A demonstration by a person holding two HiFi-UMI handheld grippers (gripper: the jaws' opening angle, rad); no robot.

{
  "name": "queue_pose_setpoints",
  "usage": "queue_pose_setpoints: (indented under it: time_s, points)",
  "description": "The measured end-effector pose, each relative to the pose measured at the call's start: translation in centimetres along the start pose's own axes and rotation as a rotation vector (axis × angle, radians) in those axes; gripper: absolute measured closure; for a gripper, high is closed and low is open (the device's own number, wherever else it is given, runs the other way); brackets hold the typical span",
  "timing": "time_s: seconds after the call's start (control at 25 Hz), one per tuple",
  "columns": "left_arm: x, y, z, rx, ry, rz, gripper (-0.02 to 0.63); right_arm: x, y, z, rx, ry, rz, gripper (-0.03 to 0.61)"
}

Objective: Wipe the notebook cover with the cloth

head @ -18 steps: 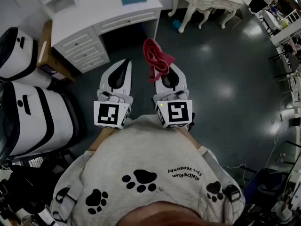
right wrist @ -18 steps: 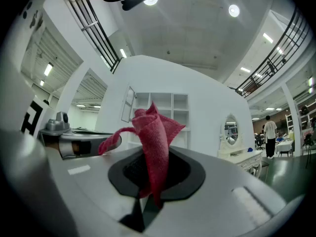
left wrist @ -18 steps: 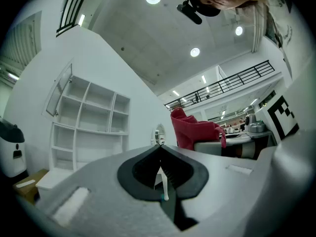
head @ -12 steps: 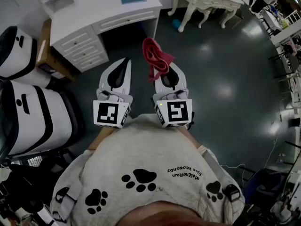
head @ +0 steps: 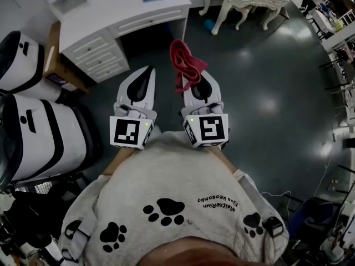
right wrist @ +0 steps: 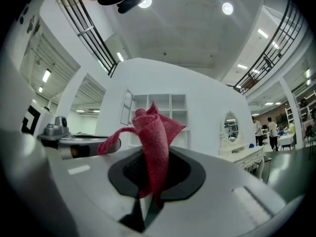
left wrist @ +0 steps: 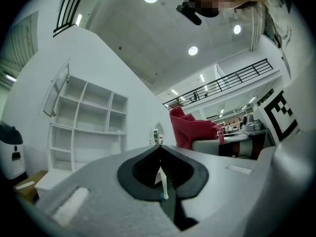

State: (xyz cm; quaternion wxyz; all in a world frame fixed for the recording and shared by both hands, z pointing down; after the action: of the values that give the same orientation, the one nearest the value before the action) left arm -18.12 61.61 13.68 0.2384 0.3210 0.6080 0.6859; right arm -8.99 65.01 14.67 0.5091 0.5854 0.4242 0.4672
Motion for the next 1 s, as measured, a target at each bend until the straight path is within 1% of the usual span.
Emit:
queue_pose_setpoints:
  time_s: [0.24, 0.48, 0.8, 1.0]
  points:
    - [0.0, 0.7, -1.4, 0.008, -0.028, -0.019, 0.618, -1.1, 0.5, -0.2, 0.000, -0.012, -0.011, 0.529]
    - [-2.1, 2.1, -3.5, 0.031, -0.037, -0.029, 0.618, -3.9, 1.5, 0.4, 0.002, -0.026, -0.022, 0.529]
    - [-9.6, 4.4, -7.1, 0.054, -0.016, -0.037, 0.617, -10.9, 3.6, 3.8, 0.030, -0.032, -0.073, 0.529]
    - [-15.0, 4.9, -9.8, 0.050, 0.009, -0.043, 0.618, -16.2, 4.1, 6.3, 0.015, -0.022, -0.087, 0.529]
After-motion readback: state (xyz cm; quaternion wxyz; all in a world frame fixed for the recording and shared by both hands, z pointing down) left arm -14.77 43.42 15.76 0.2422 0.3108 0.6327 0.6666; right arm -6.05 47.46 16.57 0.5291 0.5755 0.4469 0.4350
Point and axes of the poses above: the fingertips, and each gripper's own axes: x backward along the fingers, z to its right, y out of its underside, the point moved 1 cm from there along x, backward along the fingers, and after that the axes turned 7 degrees about -y, right-handed, at the moved point
